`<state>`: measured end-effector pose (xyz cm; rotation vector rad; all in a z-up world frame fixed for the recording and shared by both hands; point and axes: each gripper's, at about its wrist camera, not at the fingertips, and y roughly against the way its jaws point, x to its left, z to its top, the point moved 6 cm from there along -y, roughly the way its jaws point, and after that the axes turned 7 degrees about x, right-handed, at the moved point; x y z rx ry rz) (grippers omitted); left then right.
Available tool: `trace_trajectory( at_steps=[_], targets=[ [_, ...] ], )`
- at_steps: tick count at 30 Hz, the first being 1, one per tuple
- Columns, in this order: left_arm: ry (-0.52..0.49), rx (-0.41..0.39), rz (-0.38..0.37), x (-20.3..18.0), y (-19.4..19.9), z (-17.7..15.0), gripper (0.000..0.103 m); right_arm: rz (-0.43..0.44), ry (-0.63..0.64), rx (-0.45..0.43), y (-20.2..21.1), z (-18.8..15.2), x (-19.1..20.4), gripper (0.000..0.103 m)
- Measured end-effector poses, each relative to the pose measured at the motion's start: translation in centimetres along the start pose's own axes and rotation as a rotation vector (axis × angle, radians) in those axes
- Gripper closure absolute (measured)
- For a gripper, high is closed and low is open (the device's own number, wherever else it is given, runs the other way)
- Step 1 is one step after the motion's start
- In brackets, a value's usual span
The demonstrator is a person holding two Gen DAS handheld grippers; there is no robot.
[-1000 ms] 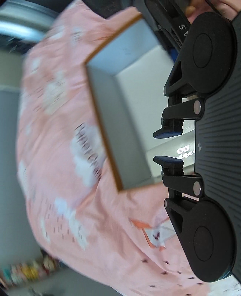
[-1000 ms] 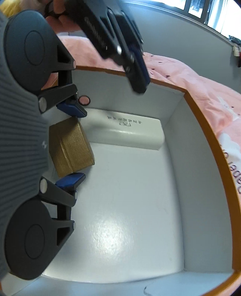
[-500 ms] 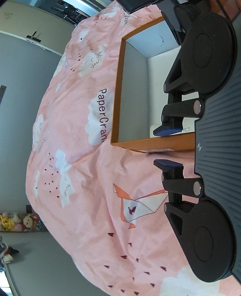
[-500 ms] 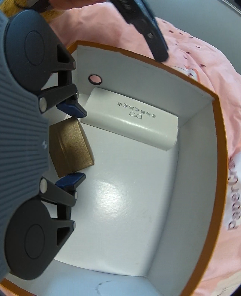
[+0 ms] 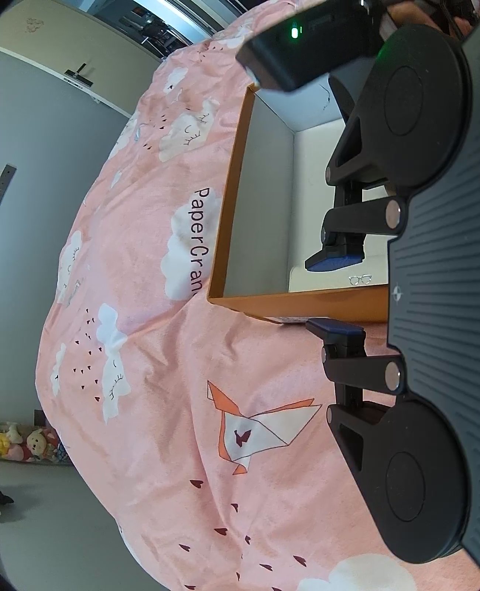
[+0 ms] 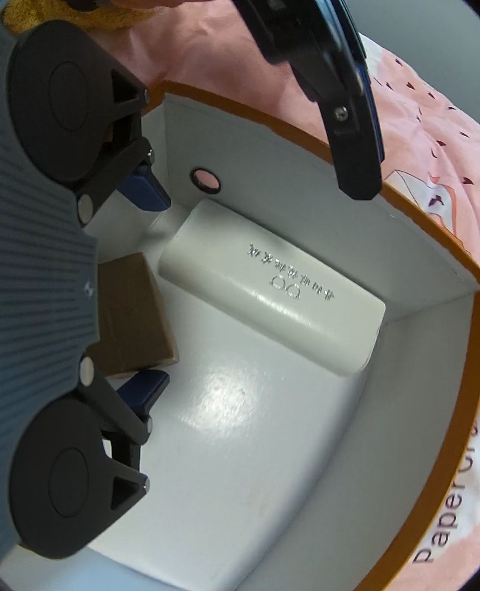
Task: Organize objects
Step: 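Lower the gold box into the box beside the glasses case with the right gripper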
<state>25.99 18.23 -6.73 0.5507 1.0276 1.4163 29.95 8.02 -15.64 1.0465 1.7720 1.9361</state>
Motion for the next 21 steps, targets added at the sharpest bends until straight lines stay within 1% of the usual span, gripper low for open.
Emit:
trace_trajectory(
  at_steps=[4,6,7,8,10,12,16,17,21],
  targets=[
    [0.022,-0.007,-0.011,0.1,0.7,-0.2,0.069,0.013,0.008,0.033,-0.8,1.0,0.4,0.005],
    [0.031,-0.014,-0.010,0.3,0.9,-0.2,0.069,-0.001,0.010,0.053,-1.3,1.3,0.5,0.007],
    [0.035,-0.017,-0.009,0.3,1.1,-0.2,0.069,-0.023,0.009,0.071,-1.8,1.4,0.4,0.009],
    [0.038,-0.019,-0.011,0.4,1.2,-0.2,0.069,-0.051,0.016,0.097,-2.4,1.5,0.4,0.014],
    [0.042,-0.023,-0.012,0.5,1.3,-0.2,0.069,-0.083,0.016,0.115,-3.0,1.6,0.3,0.015],
    [0.048,-0.024,-0.011,0.6,1.3,-0.2,0.069,-0.091,0.016,0.105,-3.0,1.8,0.4,0.019],
    [0.054,-0.021,-0.013,0.7,1.2,-0.3,0.069,-0.068,-0.043,0.043,-2.0,2.4,-0.2,0.032],
    [0.055,-0.021,-0.013,0.7,1.3,-0.3,0.069,-0.067,-0.062,0.027,-1.7,2.5,-0.5,0.033],
    [0.055,-0.021,-0.013,0.7,1.3,-0.4,0.069,-0.038,-0.081,0.017,-1.1,2.6,-1.0,0.034]
  ],
)
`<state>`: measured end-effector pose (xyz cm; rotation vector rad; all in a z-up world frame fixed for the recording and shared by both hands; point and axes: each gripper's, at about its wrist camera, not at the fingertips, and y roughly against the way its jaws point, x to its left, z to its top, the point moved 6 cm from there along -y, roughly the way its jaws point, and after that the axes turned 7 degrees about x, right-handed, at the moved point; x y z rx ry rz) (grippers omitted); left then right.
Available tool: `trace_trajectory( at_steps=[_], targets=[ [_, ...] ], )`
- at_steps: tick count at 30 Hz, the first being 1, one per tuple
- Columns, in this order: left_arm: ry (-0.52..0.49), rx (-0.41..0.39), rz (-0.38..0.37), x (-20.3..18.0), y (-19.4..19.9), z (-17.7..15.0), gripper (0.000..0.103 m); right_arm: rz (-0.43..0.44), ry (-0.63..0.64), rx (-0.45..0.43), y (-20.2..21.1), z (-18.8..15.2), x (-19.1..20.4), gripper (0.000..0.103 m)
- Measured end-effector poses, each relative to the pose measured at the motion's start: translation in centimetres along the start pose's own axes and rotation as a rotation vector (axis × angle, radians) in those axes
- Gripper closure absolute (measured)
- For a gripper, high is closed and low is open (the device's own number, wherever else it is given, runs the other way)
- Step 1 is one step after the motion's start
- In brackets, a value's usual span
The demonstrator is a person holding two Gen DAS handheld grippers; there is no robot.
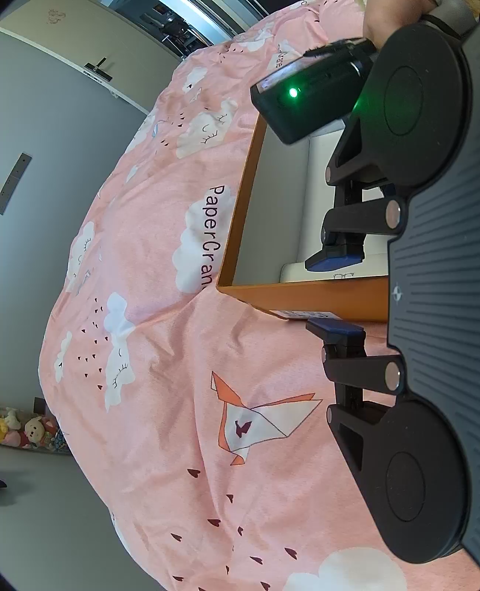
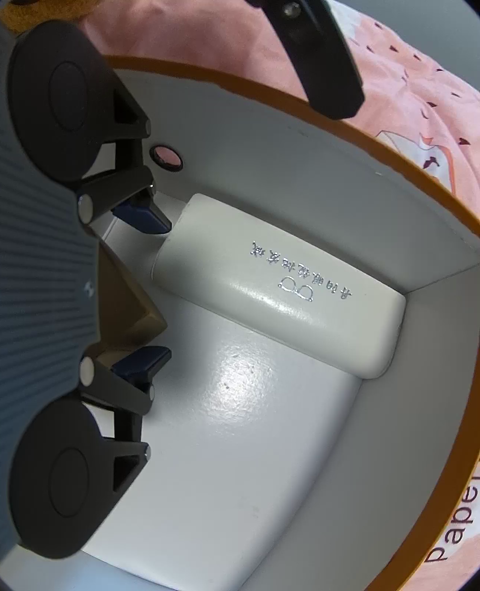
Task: Organize objects
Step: 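Lower the gold box into the box beside the glasses case with the right gripper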
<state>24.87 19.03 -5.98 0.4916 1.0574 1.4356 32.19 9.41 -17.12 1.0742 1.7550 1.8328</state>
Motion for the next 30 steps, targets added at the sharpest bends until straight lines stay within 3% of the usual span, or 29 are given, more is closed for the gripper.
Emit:
trace_trajectory(
  at_steps=[9,11,15,22,26,30],
  targets=[
    [-0.003,0.007,-0.001,-0.1,-0.1,-0.3,0.069,-0.023,0.036,-0.023,2.7,-2.1,-0.8,0.030],
    [-0.006,0.009,-0.002,-0.2,0.0,-0.3,0.069,0.005,0.015,-0.006,3.0,-2.8,-1.7,0.038],
    [-0.012,0.011,0.001,-0.4,0.1,-0.5,0.069,0.067,-0.119,-0.018,3.1,-3.2,-3.5,0.039],
    [-0.025,0.019,0.001,-1.0,-0.1,-0.8,0.069,0.355,-0.564,-0.065,2.6,-5.5,-7.4,0.039],
    [-0.026,0.022,0.004,-1.1,-0.1,-0.9,0.069,0.423,-0.617,-0.070,2.3,-5.6,-7.1,0.039],
    [-0.015,0.022,0.006,-1.0,0.0,-0.9,0.069,0.407,-0.582,-0.057,2.5,-5.2,-6.9,0.036]
  ],
)
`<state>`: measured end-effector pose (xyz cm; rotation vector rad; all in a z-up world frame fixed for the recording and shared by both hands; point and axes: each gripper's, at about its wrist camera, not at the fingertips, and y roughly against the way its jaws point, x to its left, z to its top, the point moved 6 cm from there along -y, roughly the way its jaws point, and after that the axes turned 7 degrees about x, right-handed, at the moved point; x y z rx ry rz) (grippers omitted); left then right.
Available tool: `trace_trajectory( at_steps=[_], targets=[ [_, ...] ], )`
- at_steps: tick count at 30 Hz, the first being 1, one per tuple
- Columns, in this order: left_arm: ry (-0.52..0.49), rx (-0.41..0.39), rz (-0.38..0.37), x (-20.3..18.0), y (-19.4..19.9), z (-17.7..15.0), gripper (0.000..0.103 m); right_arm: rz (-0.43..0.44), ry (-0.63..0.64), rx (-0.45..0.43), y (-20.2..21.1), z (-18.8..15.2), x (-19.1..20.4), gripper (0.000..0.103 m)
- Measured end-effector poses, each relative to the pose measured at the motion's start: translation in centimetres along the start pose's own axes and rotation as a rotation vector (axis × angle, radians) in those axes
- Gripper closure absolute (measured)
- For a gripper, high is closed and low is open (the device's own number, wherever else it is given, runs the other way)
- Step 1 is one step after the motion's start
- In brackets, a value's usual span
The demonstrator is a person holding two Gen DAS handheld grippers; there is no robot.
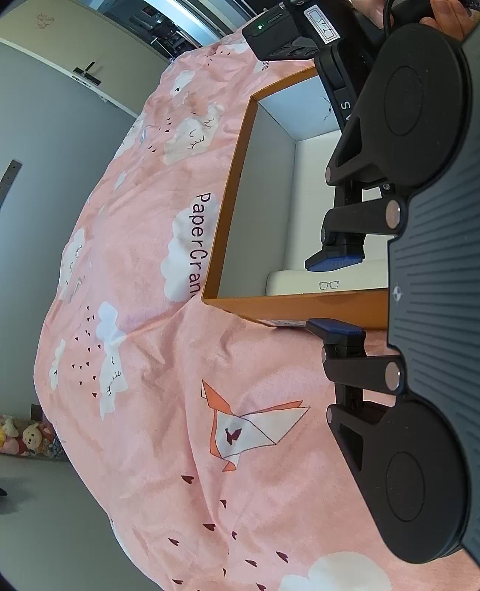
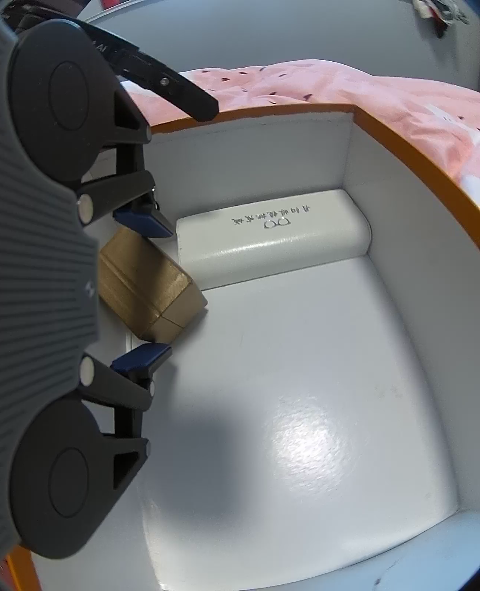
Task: Organize objects
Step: 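Lower the gold box into the box beside the glasses case with the right gripper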
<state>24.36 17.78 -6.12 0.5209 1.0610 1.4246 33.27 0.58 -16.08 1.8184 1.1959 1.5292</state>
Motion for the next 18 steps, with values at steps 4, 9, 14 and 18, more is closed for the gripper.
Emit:
trace_trajectory(
  at_steps=[4,9,14,18],
  targets=[
    [-0.004,0.000,0.003,0.0,0.0,0.0,0.069,-0.063,0.092,-0.011,0.3,-0.1,0.7,0.032],
    [-0.025,-0.006,0.004,-0.4,0.2,-0.1,0.069,-0.135,0.239,-0.073,0.7,-0.3,2.2,0.037],
    [-0.026,-0.009,0.005,-0.5,0.3,-0.1,0.069,-0.120,0.240,-0.029,1.2,-0.4,1.6,0.064],
    [-0.021,-0.013,0.009,-0.6,0.4,0.0,0.069,-0.077,0.181,0.009,0.2,-1.6,1.8,0.071]
  ],
)
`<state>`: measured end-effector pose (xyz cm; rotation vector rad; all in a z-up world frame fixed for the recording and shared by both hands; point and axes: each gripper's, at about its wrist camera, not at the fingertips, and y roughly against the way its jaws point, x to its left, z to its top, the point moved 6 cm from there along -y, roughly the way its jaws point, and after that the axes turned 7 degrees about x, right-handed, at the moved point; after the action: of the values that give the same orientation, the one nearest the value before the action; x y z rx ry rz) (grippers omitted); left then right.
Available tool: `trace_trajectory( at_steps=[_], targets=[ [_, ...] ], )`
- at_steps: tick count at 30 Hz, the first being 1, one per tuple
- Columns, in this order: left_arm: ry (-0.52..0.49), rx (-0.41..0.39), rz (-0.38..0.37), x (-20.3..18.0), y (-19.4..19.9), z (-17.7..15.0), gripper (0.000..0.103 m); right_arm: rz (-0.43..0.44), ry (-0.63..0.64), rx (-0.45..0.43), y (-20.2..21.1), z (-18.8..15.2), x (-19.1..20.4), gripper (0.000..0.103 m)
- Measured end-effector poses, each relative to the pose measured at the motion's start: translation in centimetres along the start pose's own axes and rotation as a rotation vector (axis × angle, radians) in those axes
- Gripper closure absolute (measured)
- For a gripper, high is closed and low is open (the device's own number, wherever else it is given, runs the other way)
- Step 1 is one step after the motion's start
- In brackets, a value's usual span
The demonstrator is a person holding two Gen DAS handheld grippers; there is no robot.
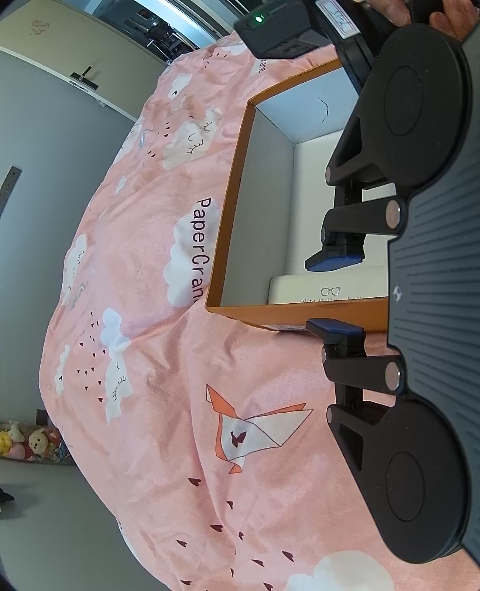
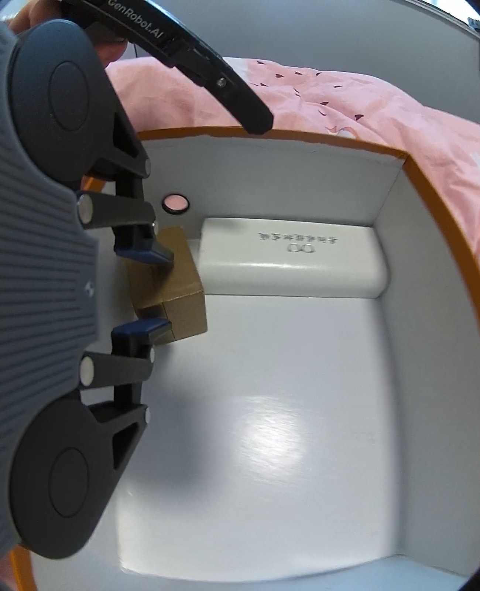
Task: Organize objects
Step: 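Lower the gold box into the box beside the glasses case with the right gripper, then open the right gripper and withdraw both grippers from the box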
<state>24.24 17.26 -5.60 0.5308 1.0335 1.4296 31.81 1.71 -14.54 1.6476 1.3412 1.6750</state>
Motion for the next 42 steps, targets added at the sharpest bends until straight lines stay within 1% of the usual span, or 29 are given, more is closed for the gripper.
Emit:
trace_trajectory(
  at_steps=[3,4,8,13,16,19,22,24,26,28,30,33,36,38,40,42],
  targets=[
    [0.001,-0.005,0.000,-0.1,0.3,0.0,0.069,0.076,-0.015,0.038,-0.9,-0.4,0.6,0.082],
    [0.001,-0.006,0.000,-0.1,0.3,0.0,0.069,0.088,-0.011,0.040,-1.1,-0.5,0.8,0.084],
    [0.003,-0.011,0.006,-0.2,0.7,-0.2,0.069,0.082,0.028,0.030,-1.4,-0.6,2.1,0.084],
    [-0.007,-0.025,0.012,-0.6,1.8,-0.4,0.069,0.064,0.055,0.011,-1.1,-0.8,2.3,0.084],
    [-0.018,-0.045,0.012,-1.3,3.0,-0.5,0.069,0.046,0.104,-0.049,0.4,-1.4,2.6,0.081],
    [-0.039,-0.071,0.003,-2.5,4.8,-0.9,0.069,0.049,0.161,-0.127,2.7,-2.8,2.9,0.081],
    [-0.074,-0.091,-0.015,-4.1,6.6,-1.8,0.069,0.052,0.235,-0.234,5.4,-4.9,2.9,0.079],
    [-0.095,-0.093,-0.044,-5.3,7.8,-2.9,0.069,0.051,0.285,-0.318,7.1,-6.6,2.7,0.078],
    [-0.117,-0.084,-0.080,-6.5,8.6,-4.2,0.069,0.041,0.325,-0.398,8.7,-8.6,2.0,0.070],
    [-0.129,-0.064,-0.118,-7.5,9.0,-5.6,0.069,-0.002,0.353,-0.458,9.6,-10.4,1.3,0.069],
    [-0.132,-0.027,-0.153,-8.4,8.8,-7.2,0.069,-0.064,0.368,-0.504,10.0,-12.4,0.0,0.069],
    [-0.119,0.044,-0.180,-9.1,7.3,-9.5,0.069,-0.133,0.364,-0.545,9.8,-14.5,-1.8,0.069],
    [-0.149,0.111,-0.199,-10.0,5.1,-11.7,0.069,-0.191,0.355,-0.563,8.4,-15.8,-3.4,0.069],
    [-0.201,0.146,-0.198,-10.8,3.7,-13.2,0.069,-0.238,0.369,-0.558,7.5,-17.0,-4.2,0.069],
    [-0.243,0.180,-0.197,-11.3,2.4,-14.7,0.069,-0.282,0.412,-0.541,6.4,-18.0,-4.5,0.068],
    [-0.275,0.212,-0.202,-11.7,1.4,-16.0,0.069,-0.349,0.463,-0.532,5.4,-18.8,-4.7,0.068]
  ],
)
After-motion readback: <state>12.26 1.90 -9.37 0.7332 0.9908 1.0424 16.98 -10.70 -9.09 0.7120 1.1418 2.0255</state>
